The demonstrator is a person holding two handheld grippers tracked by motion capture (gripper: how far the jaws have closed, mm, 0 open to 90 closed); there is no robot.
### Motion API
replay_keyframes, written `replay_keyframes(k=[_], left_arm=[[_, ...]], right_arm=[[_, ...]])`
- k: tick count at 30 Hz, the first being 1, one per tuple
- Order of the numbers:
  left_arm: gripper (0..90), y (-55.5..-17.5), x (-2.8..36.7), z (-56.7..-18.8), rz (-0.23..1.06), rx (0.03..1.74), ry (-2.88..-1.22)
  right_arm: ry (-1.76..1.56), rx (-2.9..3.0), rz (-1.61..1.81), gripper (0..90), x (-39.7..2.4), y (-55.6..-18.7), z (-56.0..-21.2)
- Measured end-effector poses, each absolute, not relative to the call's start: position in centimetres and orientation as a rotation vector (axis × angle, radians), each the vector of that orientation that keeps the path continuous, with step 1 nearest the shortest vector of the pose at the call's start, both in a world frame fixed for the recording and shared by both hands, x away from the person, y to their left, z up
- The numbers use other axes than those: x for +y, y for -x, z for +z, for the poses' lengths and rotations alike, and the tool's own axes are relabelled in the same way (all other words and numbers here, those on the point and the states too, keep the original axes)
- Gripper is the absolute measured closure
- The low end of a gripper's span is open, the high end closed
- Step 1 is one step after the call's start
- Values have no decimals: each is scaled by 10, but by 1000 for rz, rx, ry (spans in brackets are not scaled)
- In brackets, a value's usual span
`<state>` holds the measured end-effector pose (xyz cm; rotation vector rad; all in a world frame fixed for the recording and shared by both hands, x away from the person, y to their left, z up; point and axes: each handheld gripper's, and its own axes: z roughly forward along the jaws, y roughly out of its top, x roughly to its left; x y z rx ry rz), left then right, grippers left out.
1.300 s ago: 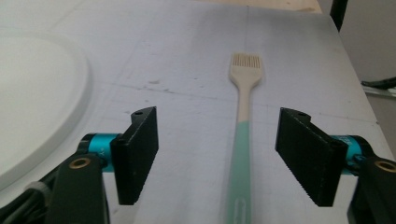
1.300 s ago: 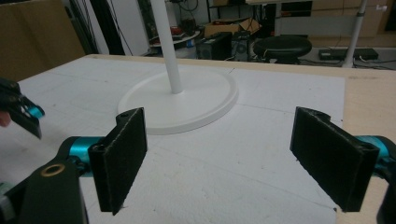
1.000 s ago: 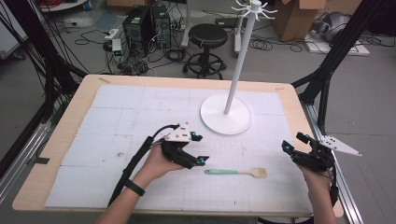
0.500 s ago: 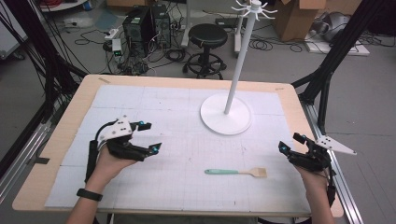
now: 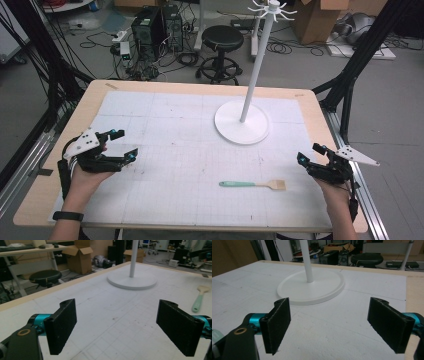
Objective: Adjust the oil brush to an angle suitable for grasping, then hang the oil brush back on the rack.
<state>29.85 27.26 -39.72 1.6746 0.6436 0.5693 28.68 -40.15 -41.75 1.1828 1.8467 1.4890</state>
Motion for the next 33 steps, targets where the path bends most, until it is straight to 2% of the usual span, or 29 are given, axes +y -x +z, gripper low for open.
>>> replay_keyframes(k=[6,33], left_arm=[[172,-299,288,-403,583,699,-1636],[172,-299,285,-404,580,685,-1651]], right_arm=[[-1188,1844,1488,182,-402,-287,-418],[-1171,1832,1511,181,-408,-285,-416]])
